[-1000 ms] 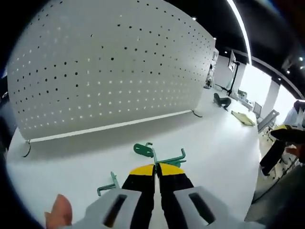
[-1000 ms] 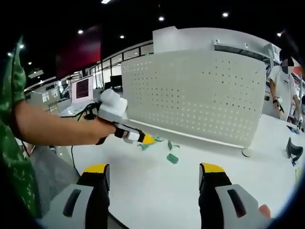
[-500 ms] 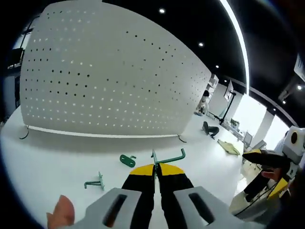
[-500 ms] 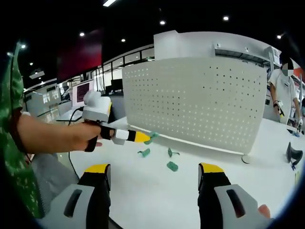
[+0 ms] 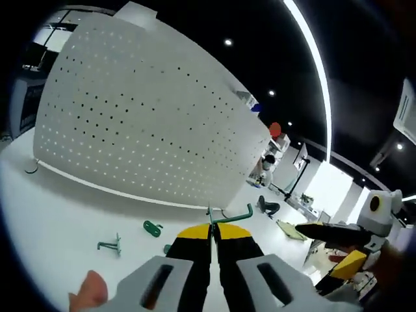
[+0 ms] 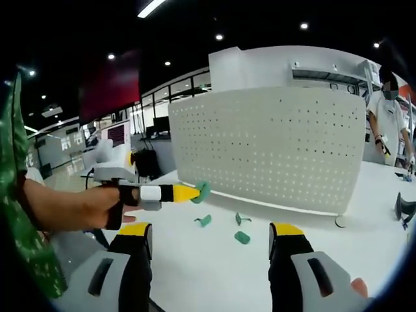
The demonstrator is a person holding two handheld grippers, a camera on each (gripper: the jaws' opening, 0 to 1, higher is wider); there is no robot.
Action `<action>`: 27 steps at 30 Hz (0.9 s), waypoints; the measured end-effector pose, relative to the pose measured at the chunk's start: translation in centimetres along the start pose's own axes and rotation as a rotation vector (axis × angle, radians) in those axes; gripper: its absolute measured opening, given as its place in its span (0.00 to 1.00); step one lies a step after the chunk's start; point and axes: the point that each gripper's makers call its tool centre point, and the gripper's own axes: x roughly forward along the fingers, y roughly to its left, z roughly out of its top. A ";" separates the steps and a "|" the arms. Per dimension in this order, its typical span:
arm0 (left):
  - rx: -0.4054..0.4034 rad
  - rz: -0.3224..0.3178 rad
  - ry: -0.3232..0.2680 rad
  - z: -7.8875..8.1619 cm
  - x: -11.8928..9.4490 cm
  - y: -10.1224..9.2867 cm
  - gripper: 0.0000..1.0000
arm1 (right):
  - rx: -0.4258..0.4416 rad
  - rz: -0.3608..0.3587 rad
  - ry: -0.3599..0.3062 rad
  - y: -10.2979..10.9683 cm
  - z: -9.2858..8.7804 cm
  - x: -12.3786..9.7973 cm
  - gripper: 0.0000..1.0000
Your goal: Insert the hook assembly into the mounting plate slot until the hook locks in place.
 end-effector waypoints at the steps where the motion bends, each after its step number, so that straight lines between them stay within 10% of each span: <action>1: -0.004 -0.006 -0.010 0.1 -0.2 -0.3 0.02 | 0.008 0.003 -0.002 0.0 0.2 0.0 0.73; 27: 0.059 -0.095 -0.120 1.9 -1.7 -5.0 0.02 | 0.247 0.093 -0.026 1.4 4.7 0.4 0.34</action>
